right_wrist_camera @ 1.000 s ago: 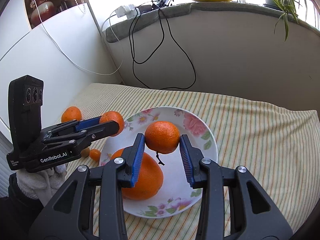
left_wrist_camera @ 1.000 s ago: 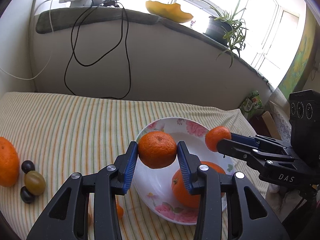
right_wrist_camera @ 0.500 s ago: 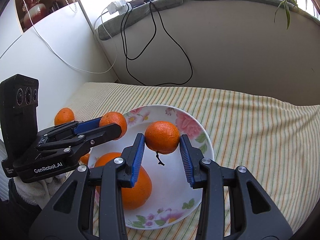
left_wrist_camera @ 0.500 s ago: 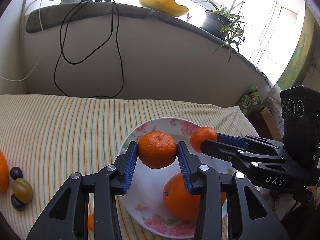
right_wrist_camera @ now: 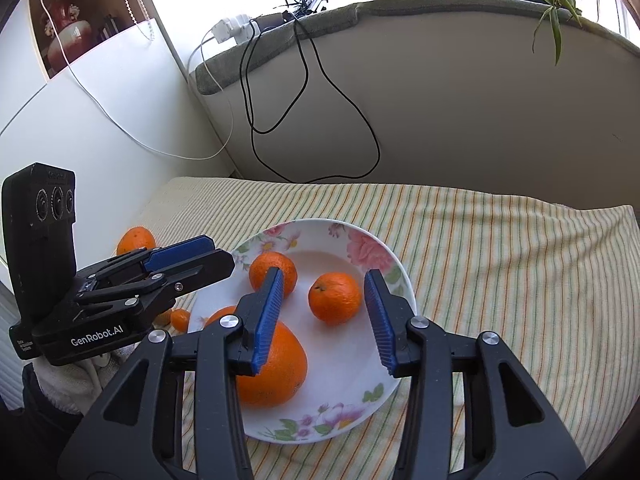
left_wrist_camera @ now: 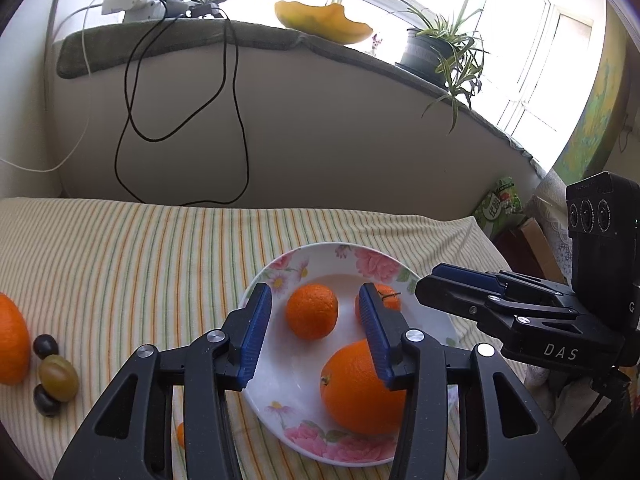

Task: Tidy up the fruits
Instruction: 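Move the right gripper back to the kiwis and close on one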

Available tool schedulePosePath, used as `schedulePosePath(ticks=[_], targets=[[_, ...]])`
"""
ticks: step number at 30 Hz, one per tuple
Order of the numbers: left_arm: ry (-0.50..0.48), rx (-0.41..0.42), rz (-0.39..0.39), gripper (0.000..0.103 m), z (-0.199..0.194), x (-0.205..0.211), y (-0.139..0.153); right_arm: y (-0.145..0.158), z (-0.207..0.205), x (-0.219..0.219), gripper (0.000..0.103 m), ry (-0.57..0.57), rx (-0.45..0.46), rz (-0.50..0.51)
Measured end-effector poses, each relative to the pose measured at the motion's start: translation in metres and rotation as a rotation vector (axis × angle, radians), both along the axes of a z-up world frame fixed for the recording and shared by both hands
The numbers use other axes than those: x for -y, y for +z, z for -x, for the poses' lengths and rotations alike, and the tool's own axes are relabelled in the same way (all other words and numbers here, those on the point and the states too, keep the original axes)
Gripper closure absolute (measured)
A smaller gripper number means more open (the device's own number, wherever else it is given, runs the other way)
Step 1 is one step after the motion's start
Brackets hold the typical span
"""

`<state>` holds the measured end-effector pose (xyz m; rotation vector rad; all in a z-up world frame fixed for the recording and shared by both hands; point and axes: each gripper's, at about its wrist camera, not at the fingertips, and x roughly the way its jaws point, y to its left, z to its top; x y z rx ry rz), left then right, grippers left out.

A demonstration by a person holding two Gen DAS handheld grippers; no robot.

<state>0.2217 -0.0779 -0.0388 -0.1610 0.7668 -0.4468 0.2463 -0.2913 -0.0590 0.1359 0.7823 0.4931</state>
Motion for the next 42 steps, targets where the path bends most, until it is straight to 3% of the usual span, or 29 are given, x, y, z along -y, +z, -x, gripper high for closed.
schedulePosePath(ticks=[11,14,24,42], targets=[[0.021,0.022,0.012,0.059,0.022,-0.011,0.016,0.017,0.030,-0.001,0.059,0.003,0.025,0.004],[0.028,0.031,0.015,0.059,0.030,-0.016,0.021,0.023,0.040,-0.004,0.054,0.006,0.039,0.006],[0.084,0.049,0.021,0.059,0.065,-0.054,0.026,0.041,0.078,-0.018,0.051,0.041,0.079,0.004],[0.241,0.012,0.025,0.059,0.119,-0.140,0.002,0.035,0.114,-0.083,0.051,0.184,0.091,0.068]])
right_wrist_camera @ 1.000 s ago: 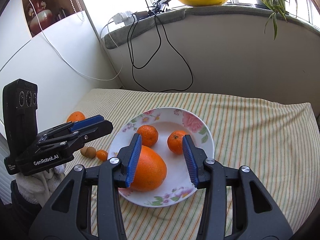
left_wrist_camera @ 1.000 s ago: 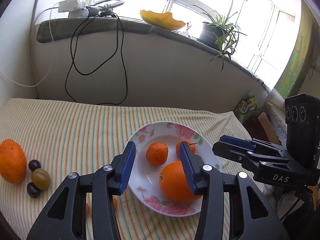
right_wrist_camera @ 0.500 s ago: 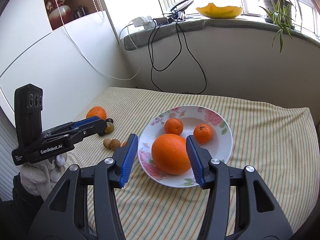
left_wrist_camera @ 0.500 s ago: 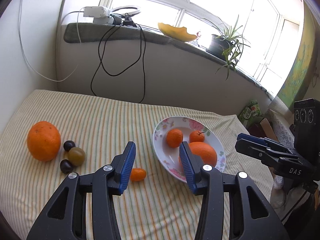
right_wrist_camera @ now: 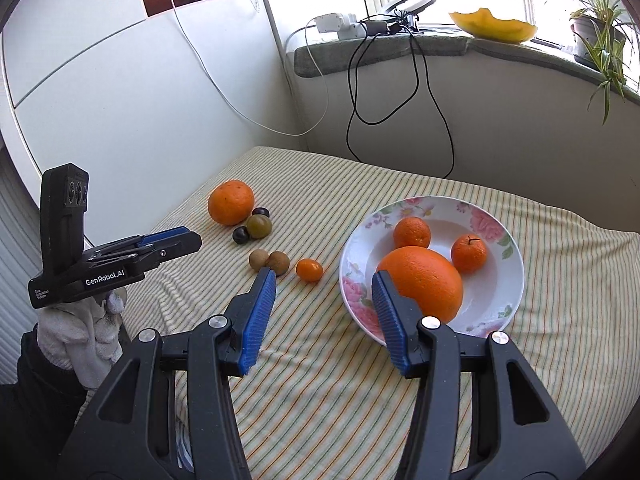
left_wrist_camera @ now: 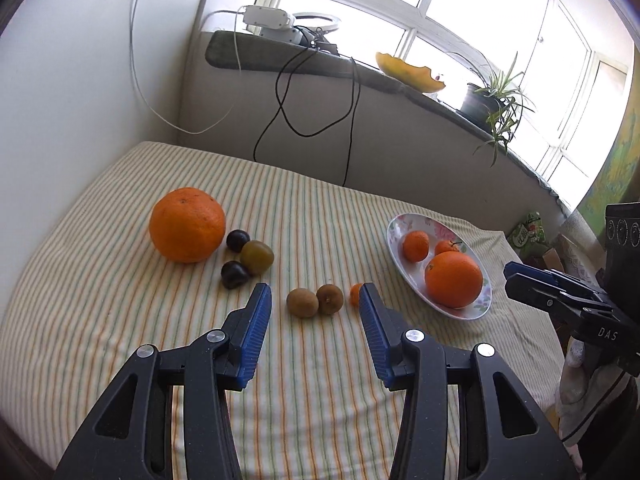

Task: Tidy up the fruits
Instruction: 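Move the right gripper back to the kiwis and close on one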

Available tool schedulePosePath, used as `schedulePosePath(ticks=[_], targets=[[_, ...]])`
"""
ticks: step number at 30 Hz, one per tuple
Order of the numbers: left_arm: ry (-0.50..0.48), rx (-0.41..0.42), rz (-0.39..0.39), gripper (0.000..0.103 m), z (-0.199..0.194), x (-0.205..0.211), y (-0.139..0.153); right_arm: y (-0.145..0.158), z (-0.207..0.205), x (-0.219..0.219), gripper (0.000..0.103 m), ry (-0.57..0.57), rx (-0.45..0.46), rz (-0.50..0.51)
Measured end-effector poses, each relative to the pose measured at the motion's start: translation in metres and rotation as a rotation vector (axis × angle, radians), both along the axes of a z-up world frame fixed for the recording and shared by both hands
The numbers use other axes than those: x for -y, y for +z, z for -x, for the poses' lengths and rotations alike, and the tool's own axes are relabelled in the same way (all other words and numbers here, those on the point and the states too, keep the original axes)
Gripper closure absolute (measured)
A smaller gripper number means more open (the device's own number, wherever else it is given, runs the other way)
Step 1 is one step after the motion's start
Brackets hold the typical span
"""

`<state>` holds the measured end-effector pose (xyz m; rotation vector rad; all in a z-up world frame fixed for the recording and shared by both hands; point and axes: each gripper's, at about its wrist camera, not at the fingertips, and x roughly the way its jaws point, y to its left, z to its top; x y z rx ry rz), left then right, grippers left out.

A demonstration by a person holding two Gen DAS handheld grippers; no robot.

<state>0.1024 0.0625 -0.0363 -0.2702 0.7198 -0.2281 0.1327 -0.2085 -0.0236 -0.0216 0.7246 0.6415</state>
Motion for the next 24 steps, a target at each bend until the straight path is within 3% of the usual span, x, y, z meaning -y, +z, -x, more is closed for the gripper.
schedulePosePath(ticks=[11,15,24], targets=[[-0.036,-0.039,0.006,0.059,0.000,-0.002,-0.024,-0.017,-0.012,-0.049,0.051,0.126,-0.021,0.102],[-0.049,-0.051,0.003,0.059,-0.006,-0.001,-0.032,-0.024,-0.017,-0.067,0.062,0.169,-0.020,0.162],[-0.082,-0.069,-0.035,0.064,-0.025,0.004,-0.042,-0.045,-0.031,-0.093,0.071,0.228,-0.029,0.250]])
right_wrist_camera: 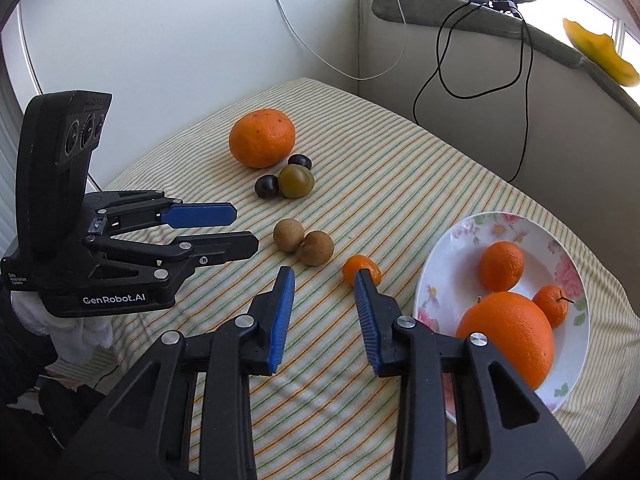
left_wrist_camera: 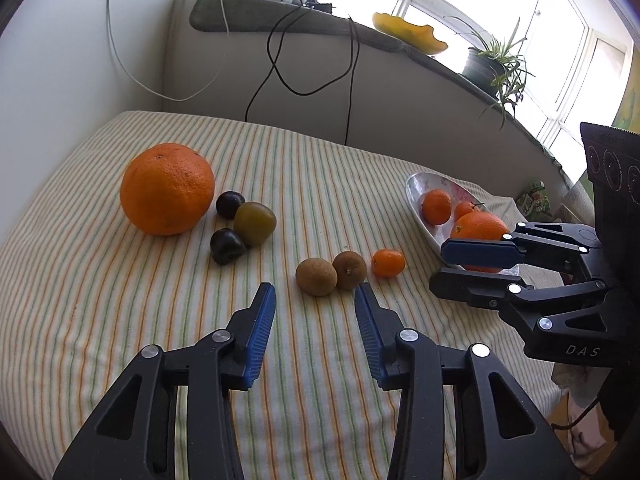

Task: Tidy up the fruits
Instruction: 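Move the right gripper back to the kiwis and close on one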

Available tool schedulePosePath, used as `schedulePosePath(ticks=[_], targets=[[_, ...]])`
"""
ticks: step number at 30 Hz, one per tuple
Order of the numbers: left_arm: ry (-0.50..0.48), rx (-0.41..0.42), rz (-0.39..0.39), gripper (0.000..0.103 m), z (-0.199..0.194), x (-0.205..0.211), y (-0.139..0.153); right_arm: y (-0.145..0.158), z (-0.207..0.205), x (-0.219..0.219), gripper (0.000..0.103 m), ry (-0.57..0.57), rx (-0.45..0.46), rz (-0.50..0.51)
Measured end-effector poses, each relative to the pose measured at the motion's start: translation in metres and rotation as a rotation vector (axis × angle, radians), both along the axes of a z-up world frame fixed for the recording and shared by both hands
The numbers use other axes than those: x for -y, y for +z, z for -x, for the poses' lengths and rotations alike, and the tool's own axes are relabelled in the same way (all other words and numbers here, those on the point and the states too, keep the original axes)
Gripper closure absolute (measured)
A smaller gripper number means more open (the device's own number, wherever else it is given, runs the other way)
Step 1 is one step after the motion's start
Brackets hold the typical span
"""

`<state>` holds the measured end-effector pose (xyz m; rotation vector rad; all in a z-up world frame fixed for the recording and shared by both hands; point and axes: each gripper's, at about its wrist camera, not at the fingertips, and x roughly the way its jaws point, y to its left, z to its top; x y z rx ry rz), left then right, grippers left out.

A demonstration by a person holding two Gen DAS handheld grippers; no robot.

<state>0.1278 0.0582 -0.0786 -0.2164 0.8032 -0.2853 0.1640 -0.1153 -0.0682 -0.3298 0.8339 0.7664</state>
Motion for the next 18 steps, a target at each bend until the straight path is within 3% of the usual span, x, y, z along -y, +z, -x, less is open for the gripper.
schedulePosePath(ticks=[12,18], targets=[[-0.039,-0.035,-0.026,0.067,-0.021,0.006,-0.014,-0.018,-0.011,-0.021,0.073,0.058,0.011,0.077],[-0.055,-0.047,-0.021,0.075,-0.025,0.004,-0.017,-0.023,-0.016,-0.027,0.073,0.074,0.024,0.104]])
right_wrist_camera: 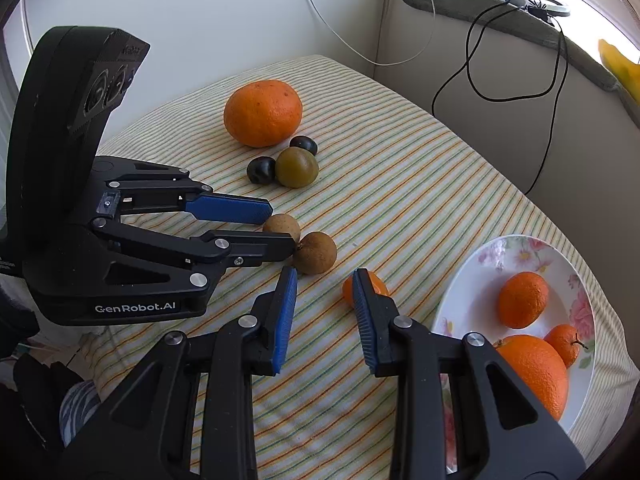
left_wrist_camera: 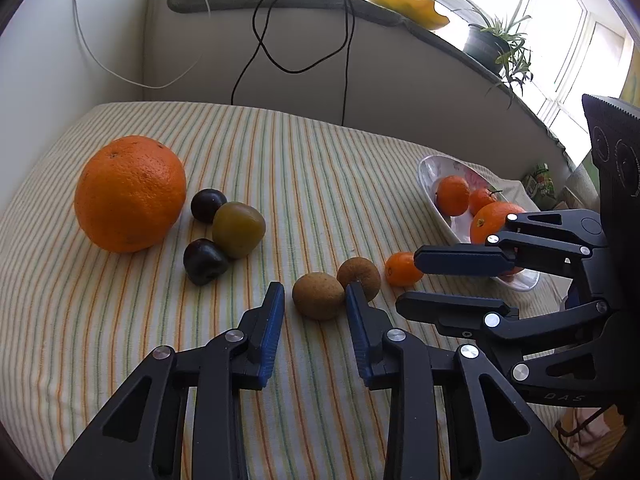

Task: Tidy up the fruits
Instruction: 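Move the right gripper back to the kiwis and close on one, then carry the brown kiwi with the right gripper over the plate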

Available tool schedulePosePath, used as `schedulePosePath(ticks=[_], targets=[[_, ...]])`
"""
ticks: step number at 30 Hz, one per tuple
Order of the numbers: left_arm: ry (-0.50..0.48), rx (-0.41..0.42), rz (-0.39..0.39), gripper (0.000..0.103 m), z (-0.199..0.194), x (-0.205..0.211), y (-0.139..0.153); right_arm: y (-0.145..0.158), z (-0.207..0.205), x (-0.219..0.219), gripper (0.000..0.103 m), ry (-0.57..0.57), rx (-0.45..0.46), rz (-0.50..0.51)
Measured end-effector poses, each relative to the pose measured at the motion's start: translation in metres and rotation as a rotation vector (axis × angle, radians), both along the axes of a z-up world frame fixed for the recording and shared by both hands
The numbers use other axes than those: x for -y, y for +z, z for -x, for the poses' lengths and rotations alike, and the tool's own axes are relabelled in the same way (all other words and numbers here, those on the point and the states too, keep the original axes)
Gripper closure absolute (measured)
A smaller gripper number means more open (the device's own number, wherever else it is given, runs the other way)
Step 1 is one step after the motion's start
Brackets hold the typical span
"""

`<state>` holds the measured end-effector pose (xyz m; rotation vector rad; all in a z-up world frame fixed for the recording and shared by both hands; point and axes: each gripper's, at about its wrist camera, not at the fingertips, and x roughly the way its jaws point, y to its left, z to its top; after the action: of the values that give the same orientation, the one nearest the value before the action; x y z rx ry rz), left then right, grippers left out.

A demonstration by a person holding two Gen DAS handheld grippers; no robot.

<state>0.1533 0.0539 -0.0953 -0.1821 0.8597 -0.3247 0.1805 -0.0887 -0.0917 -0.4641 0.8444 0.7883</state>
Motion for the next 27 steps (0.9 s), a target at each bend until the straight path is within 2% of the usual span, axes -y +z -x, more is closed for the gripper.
schedulePosePath(ticks=[1,20,27], targets=[[-0.002,0.003,0.002,0.077,0.001,0.000,0.001,-0.001,-0.001,-0.001,0.073,0.004,0.001,0.004],[0.052,0.020,0.005,0.078,0.006,-0.018,0.003,-0.014,-0.007,-0.030,0.073,0.055,0.034,0.083],[0.058,0.031,0.014,0.078,0.009,-0.018,0.007,-0.008,-0.006,-0.023,0.076,0.036,0.017,0.041]])
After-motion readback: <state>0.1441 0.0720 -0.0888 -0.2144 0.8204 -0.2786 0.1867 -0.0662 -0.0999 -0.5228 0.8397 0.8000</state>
